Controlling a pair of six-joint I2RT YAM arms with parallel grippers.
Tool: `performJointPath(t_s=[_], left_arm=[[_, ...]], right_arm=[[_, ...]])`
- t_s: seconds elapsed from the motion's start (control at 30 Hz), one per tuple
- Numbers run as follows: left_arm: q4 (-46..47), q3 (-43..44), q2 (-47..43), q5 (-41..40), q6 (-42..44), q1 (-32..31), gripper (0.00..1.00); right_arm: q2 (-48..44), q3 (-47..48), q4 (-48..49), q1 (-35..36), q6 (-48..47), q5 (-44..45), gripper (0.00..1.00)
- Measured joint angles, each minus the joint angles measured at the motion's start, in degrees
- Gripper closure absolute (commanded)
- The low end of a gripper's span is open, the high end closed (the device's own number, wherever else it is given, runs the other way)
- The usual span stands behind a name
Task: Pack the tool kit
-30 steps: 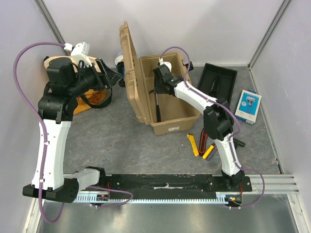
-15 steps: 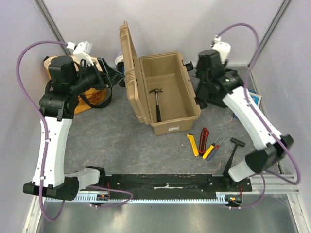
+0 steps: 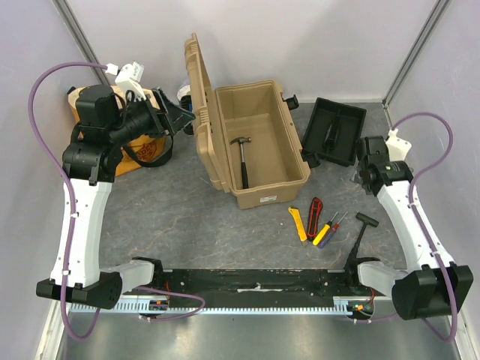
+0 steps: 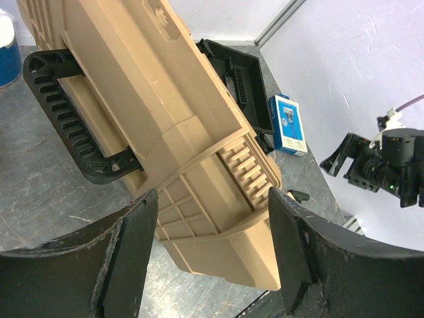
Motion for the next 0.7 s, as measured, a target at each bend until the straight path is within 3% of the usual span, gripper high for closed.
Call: performJointPath(t_s=[0.17,0.53,0.7], left_arm=[[0.02,-0.13,0.02,0.09,-0.13,-0.07,0.27],[-0.04,-1.75,-0.04,-0.11,-0.11,-0.09,0.27],[-0.07,-1.86,-0.09,-0.42,-0.04,-0.09,0.27]], right_arm=[[-1.79,-8.76,-2.45,-3.15,0.22,-4.7,0.02],[4.61,-16.06,0.2,-14.34,2.91,-20.09,0.02],[6.49,-19.69,3.41,-16.28,5.86,-25.97,0.02]])
